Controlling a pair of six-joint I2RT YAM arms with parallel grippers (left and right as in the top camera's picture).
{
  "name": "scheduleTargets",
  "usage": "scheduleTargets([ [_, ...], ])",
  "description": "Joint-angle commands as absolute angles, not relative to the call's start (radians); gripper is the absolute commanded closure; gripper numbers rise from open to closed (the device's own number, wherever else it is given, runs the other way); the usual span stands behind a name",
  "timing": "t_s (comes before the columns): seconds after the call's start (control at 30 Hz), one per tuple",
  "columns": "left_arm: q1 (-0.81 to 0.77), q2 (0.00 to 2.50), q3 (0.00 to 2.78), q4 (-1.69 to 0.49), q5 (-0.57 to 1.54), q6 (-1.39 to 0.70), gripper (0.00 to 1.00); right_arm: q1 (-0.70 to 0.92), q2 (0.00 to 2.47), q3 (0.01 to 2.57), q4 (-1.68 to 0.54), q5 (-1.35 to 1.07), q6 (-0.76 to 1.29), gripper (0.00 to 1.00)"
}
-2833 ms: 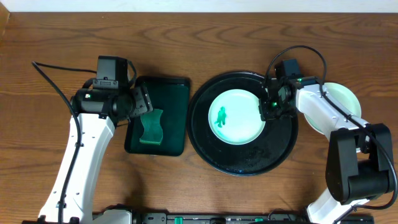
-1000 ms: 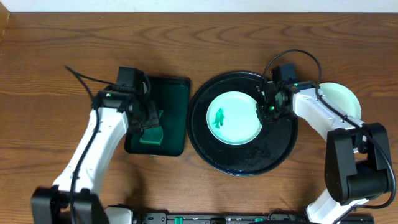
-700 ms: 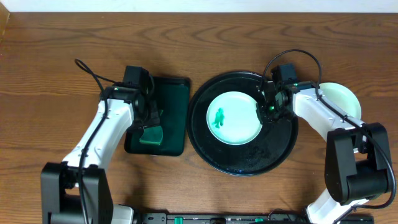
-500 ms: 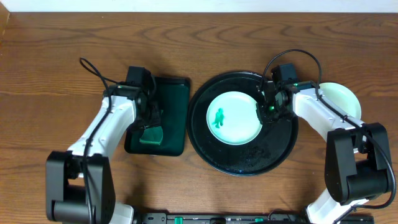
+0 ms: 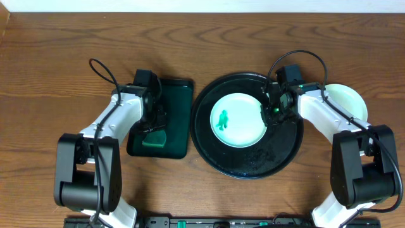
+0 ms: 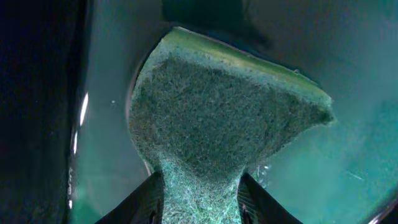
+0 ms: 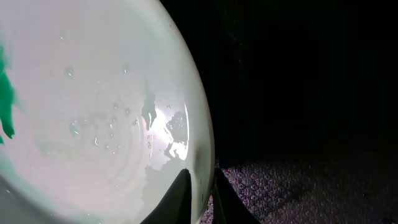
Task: Clean dirty plates on tray and stack at the side
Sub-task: 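Lower the left gripper into the water tray and grasp the green sponge, then dip the sponge in the water with the left gripper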
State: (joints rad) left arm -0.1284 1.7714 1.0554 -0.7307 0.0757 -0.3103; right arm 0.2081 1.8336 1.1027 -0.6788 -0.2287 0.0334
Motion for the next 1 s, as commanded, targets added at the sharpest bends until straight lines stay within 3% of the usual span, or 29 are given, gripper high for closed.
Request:
scheduleTargets([
  [0.0,-0.13,1.825,1.05,-0.733,0.066,-0.315,0.61,0.211,1.826,1.097,-0.673,-0.237,0.04,0.9],
  [0.37,-0.13,1.837,1.05,-0.749,0.067,-0.315,0.78,0.211,1.826,1.097,-0.672,-0.237,0.04,0.9],
  [0.47,-0.13,1.836,1.053,-0.745,0.066,-0.315,0.93,0.211,1.826,1.097,-0.673,-0.237,0.04,0.9],
  [0.67,-0.13,1.796,1.068,-0.748,0.066,-0.287,0.93,0.211,1.826,1.097,-0.673,-0.237,0.04,0.9],
  [0.97,-0.13,1.499,1.068,-0.75,0.066,-0.255,0.93,0.211,1.826,1.097,-0.673,-0.237,0.04,0.9],
])
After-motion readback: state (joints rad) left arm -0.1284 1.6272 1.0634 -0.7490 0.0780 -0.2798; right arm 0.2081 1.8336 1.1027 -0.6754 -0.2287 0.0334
